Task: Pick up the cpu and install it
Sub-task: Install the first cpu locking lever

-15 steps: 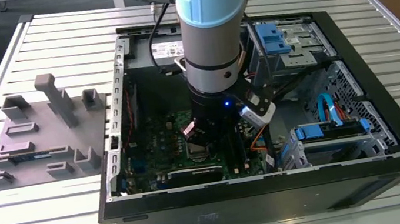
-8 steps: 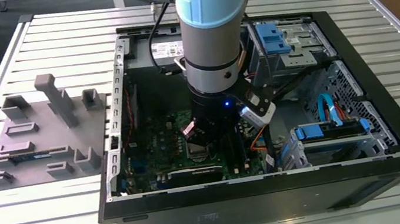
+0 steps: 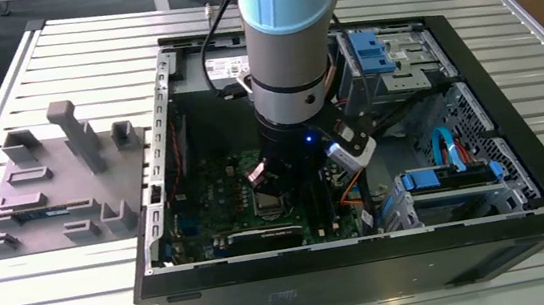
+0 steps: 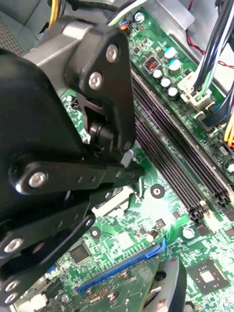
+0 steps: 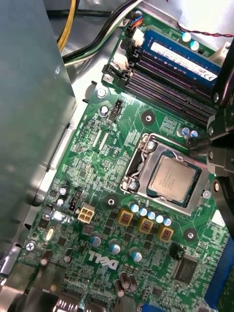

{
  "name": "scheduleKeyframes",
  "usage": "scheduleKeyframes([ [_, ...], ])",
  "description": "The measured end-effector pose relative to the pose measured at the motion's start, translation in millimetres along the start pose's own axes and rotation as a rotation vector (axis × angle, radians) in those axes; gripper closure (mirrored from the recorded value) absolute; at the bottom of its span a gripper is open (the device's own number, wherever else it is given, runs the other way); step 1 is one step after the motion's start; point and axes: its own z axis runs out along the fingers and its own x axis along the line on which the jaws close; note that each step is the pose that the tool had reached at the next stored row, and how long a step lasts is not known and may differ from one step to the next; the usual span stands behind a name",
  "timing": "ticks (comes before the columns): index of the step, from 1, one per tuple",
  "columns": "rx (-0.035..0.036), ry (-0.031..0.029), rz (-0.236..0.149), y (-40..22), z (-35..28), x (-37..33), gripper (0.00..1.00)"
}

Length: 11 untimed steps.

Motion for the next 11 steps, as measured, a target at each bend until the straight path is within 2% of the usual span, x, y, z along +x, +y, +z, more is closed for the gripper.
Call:
scheduleKeyframes([
  [9, -0.0010, -0.0002, 0.000, -1.6, -13.9, 0.1, 0.89],
  [11, -0.0014, -0.0006, 0.000, -1.6, -13.9, 0.0, 0.89],
])
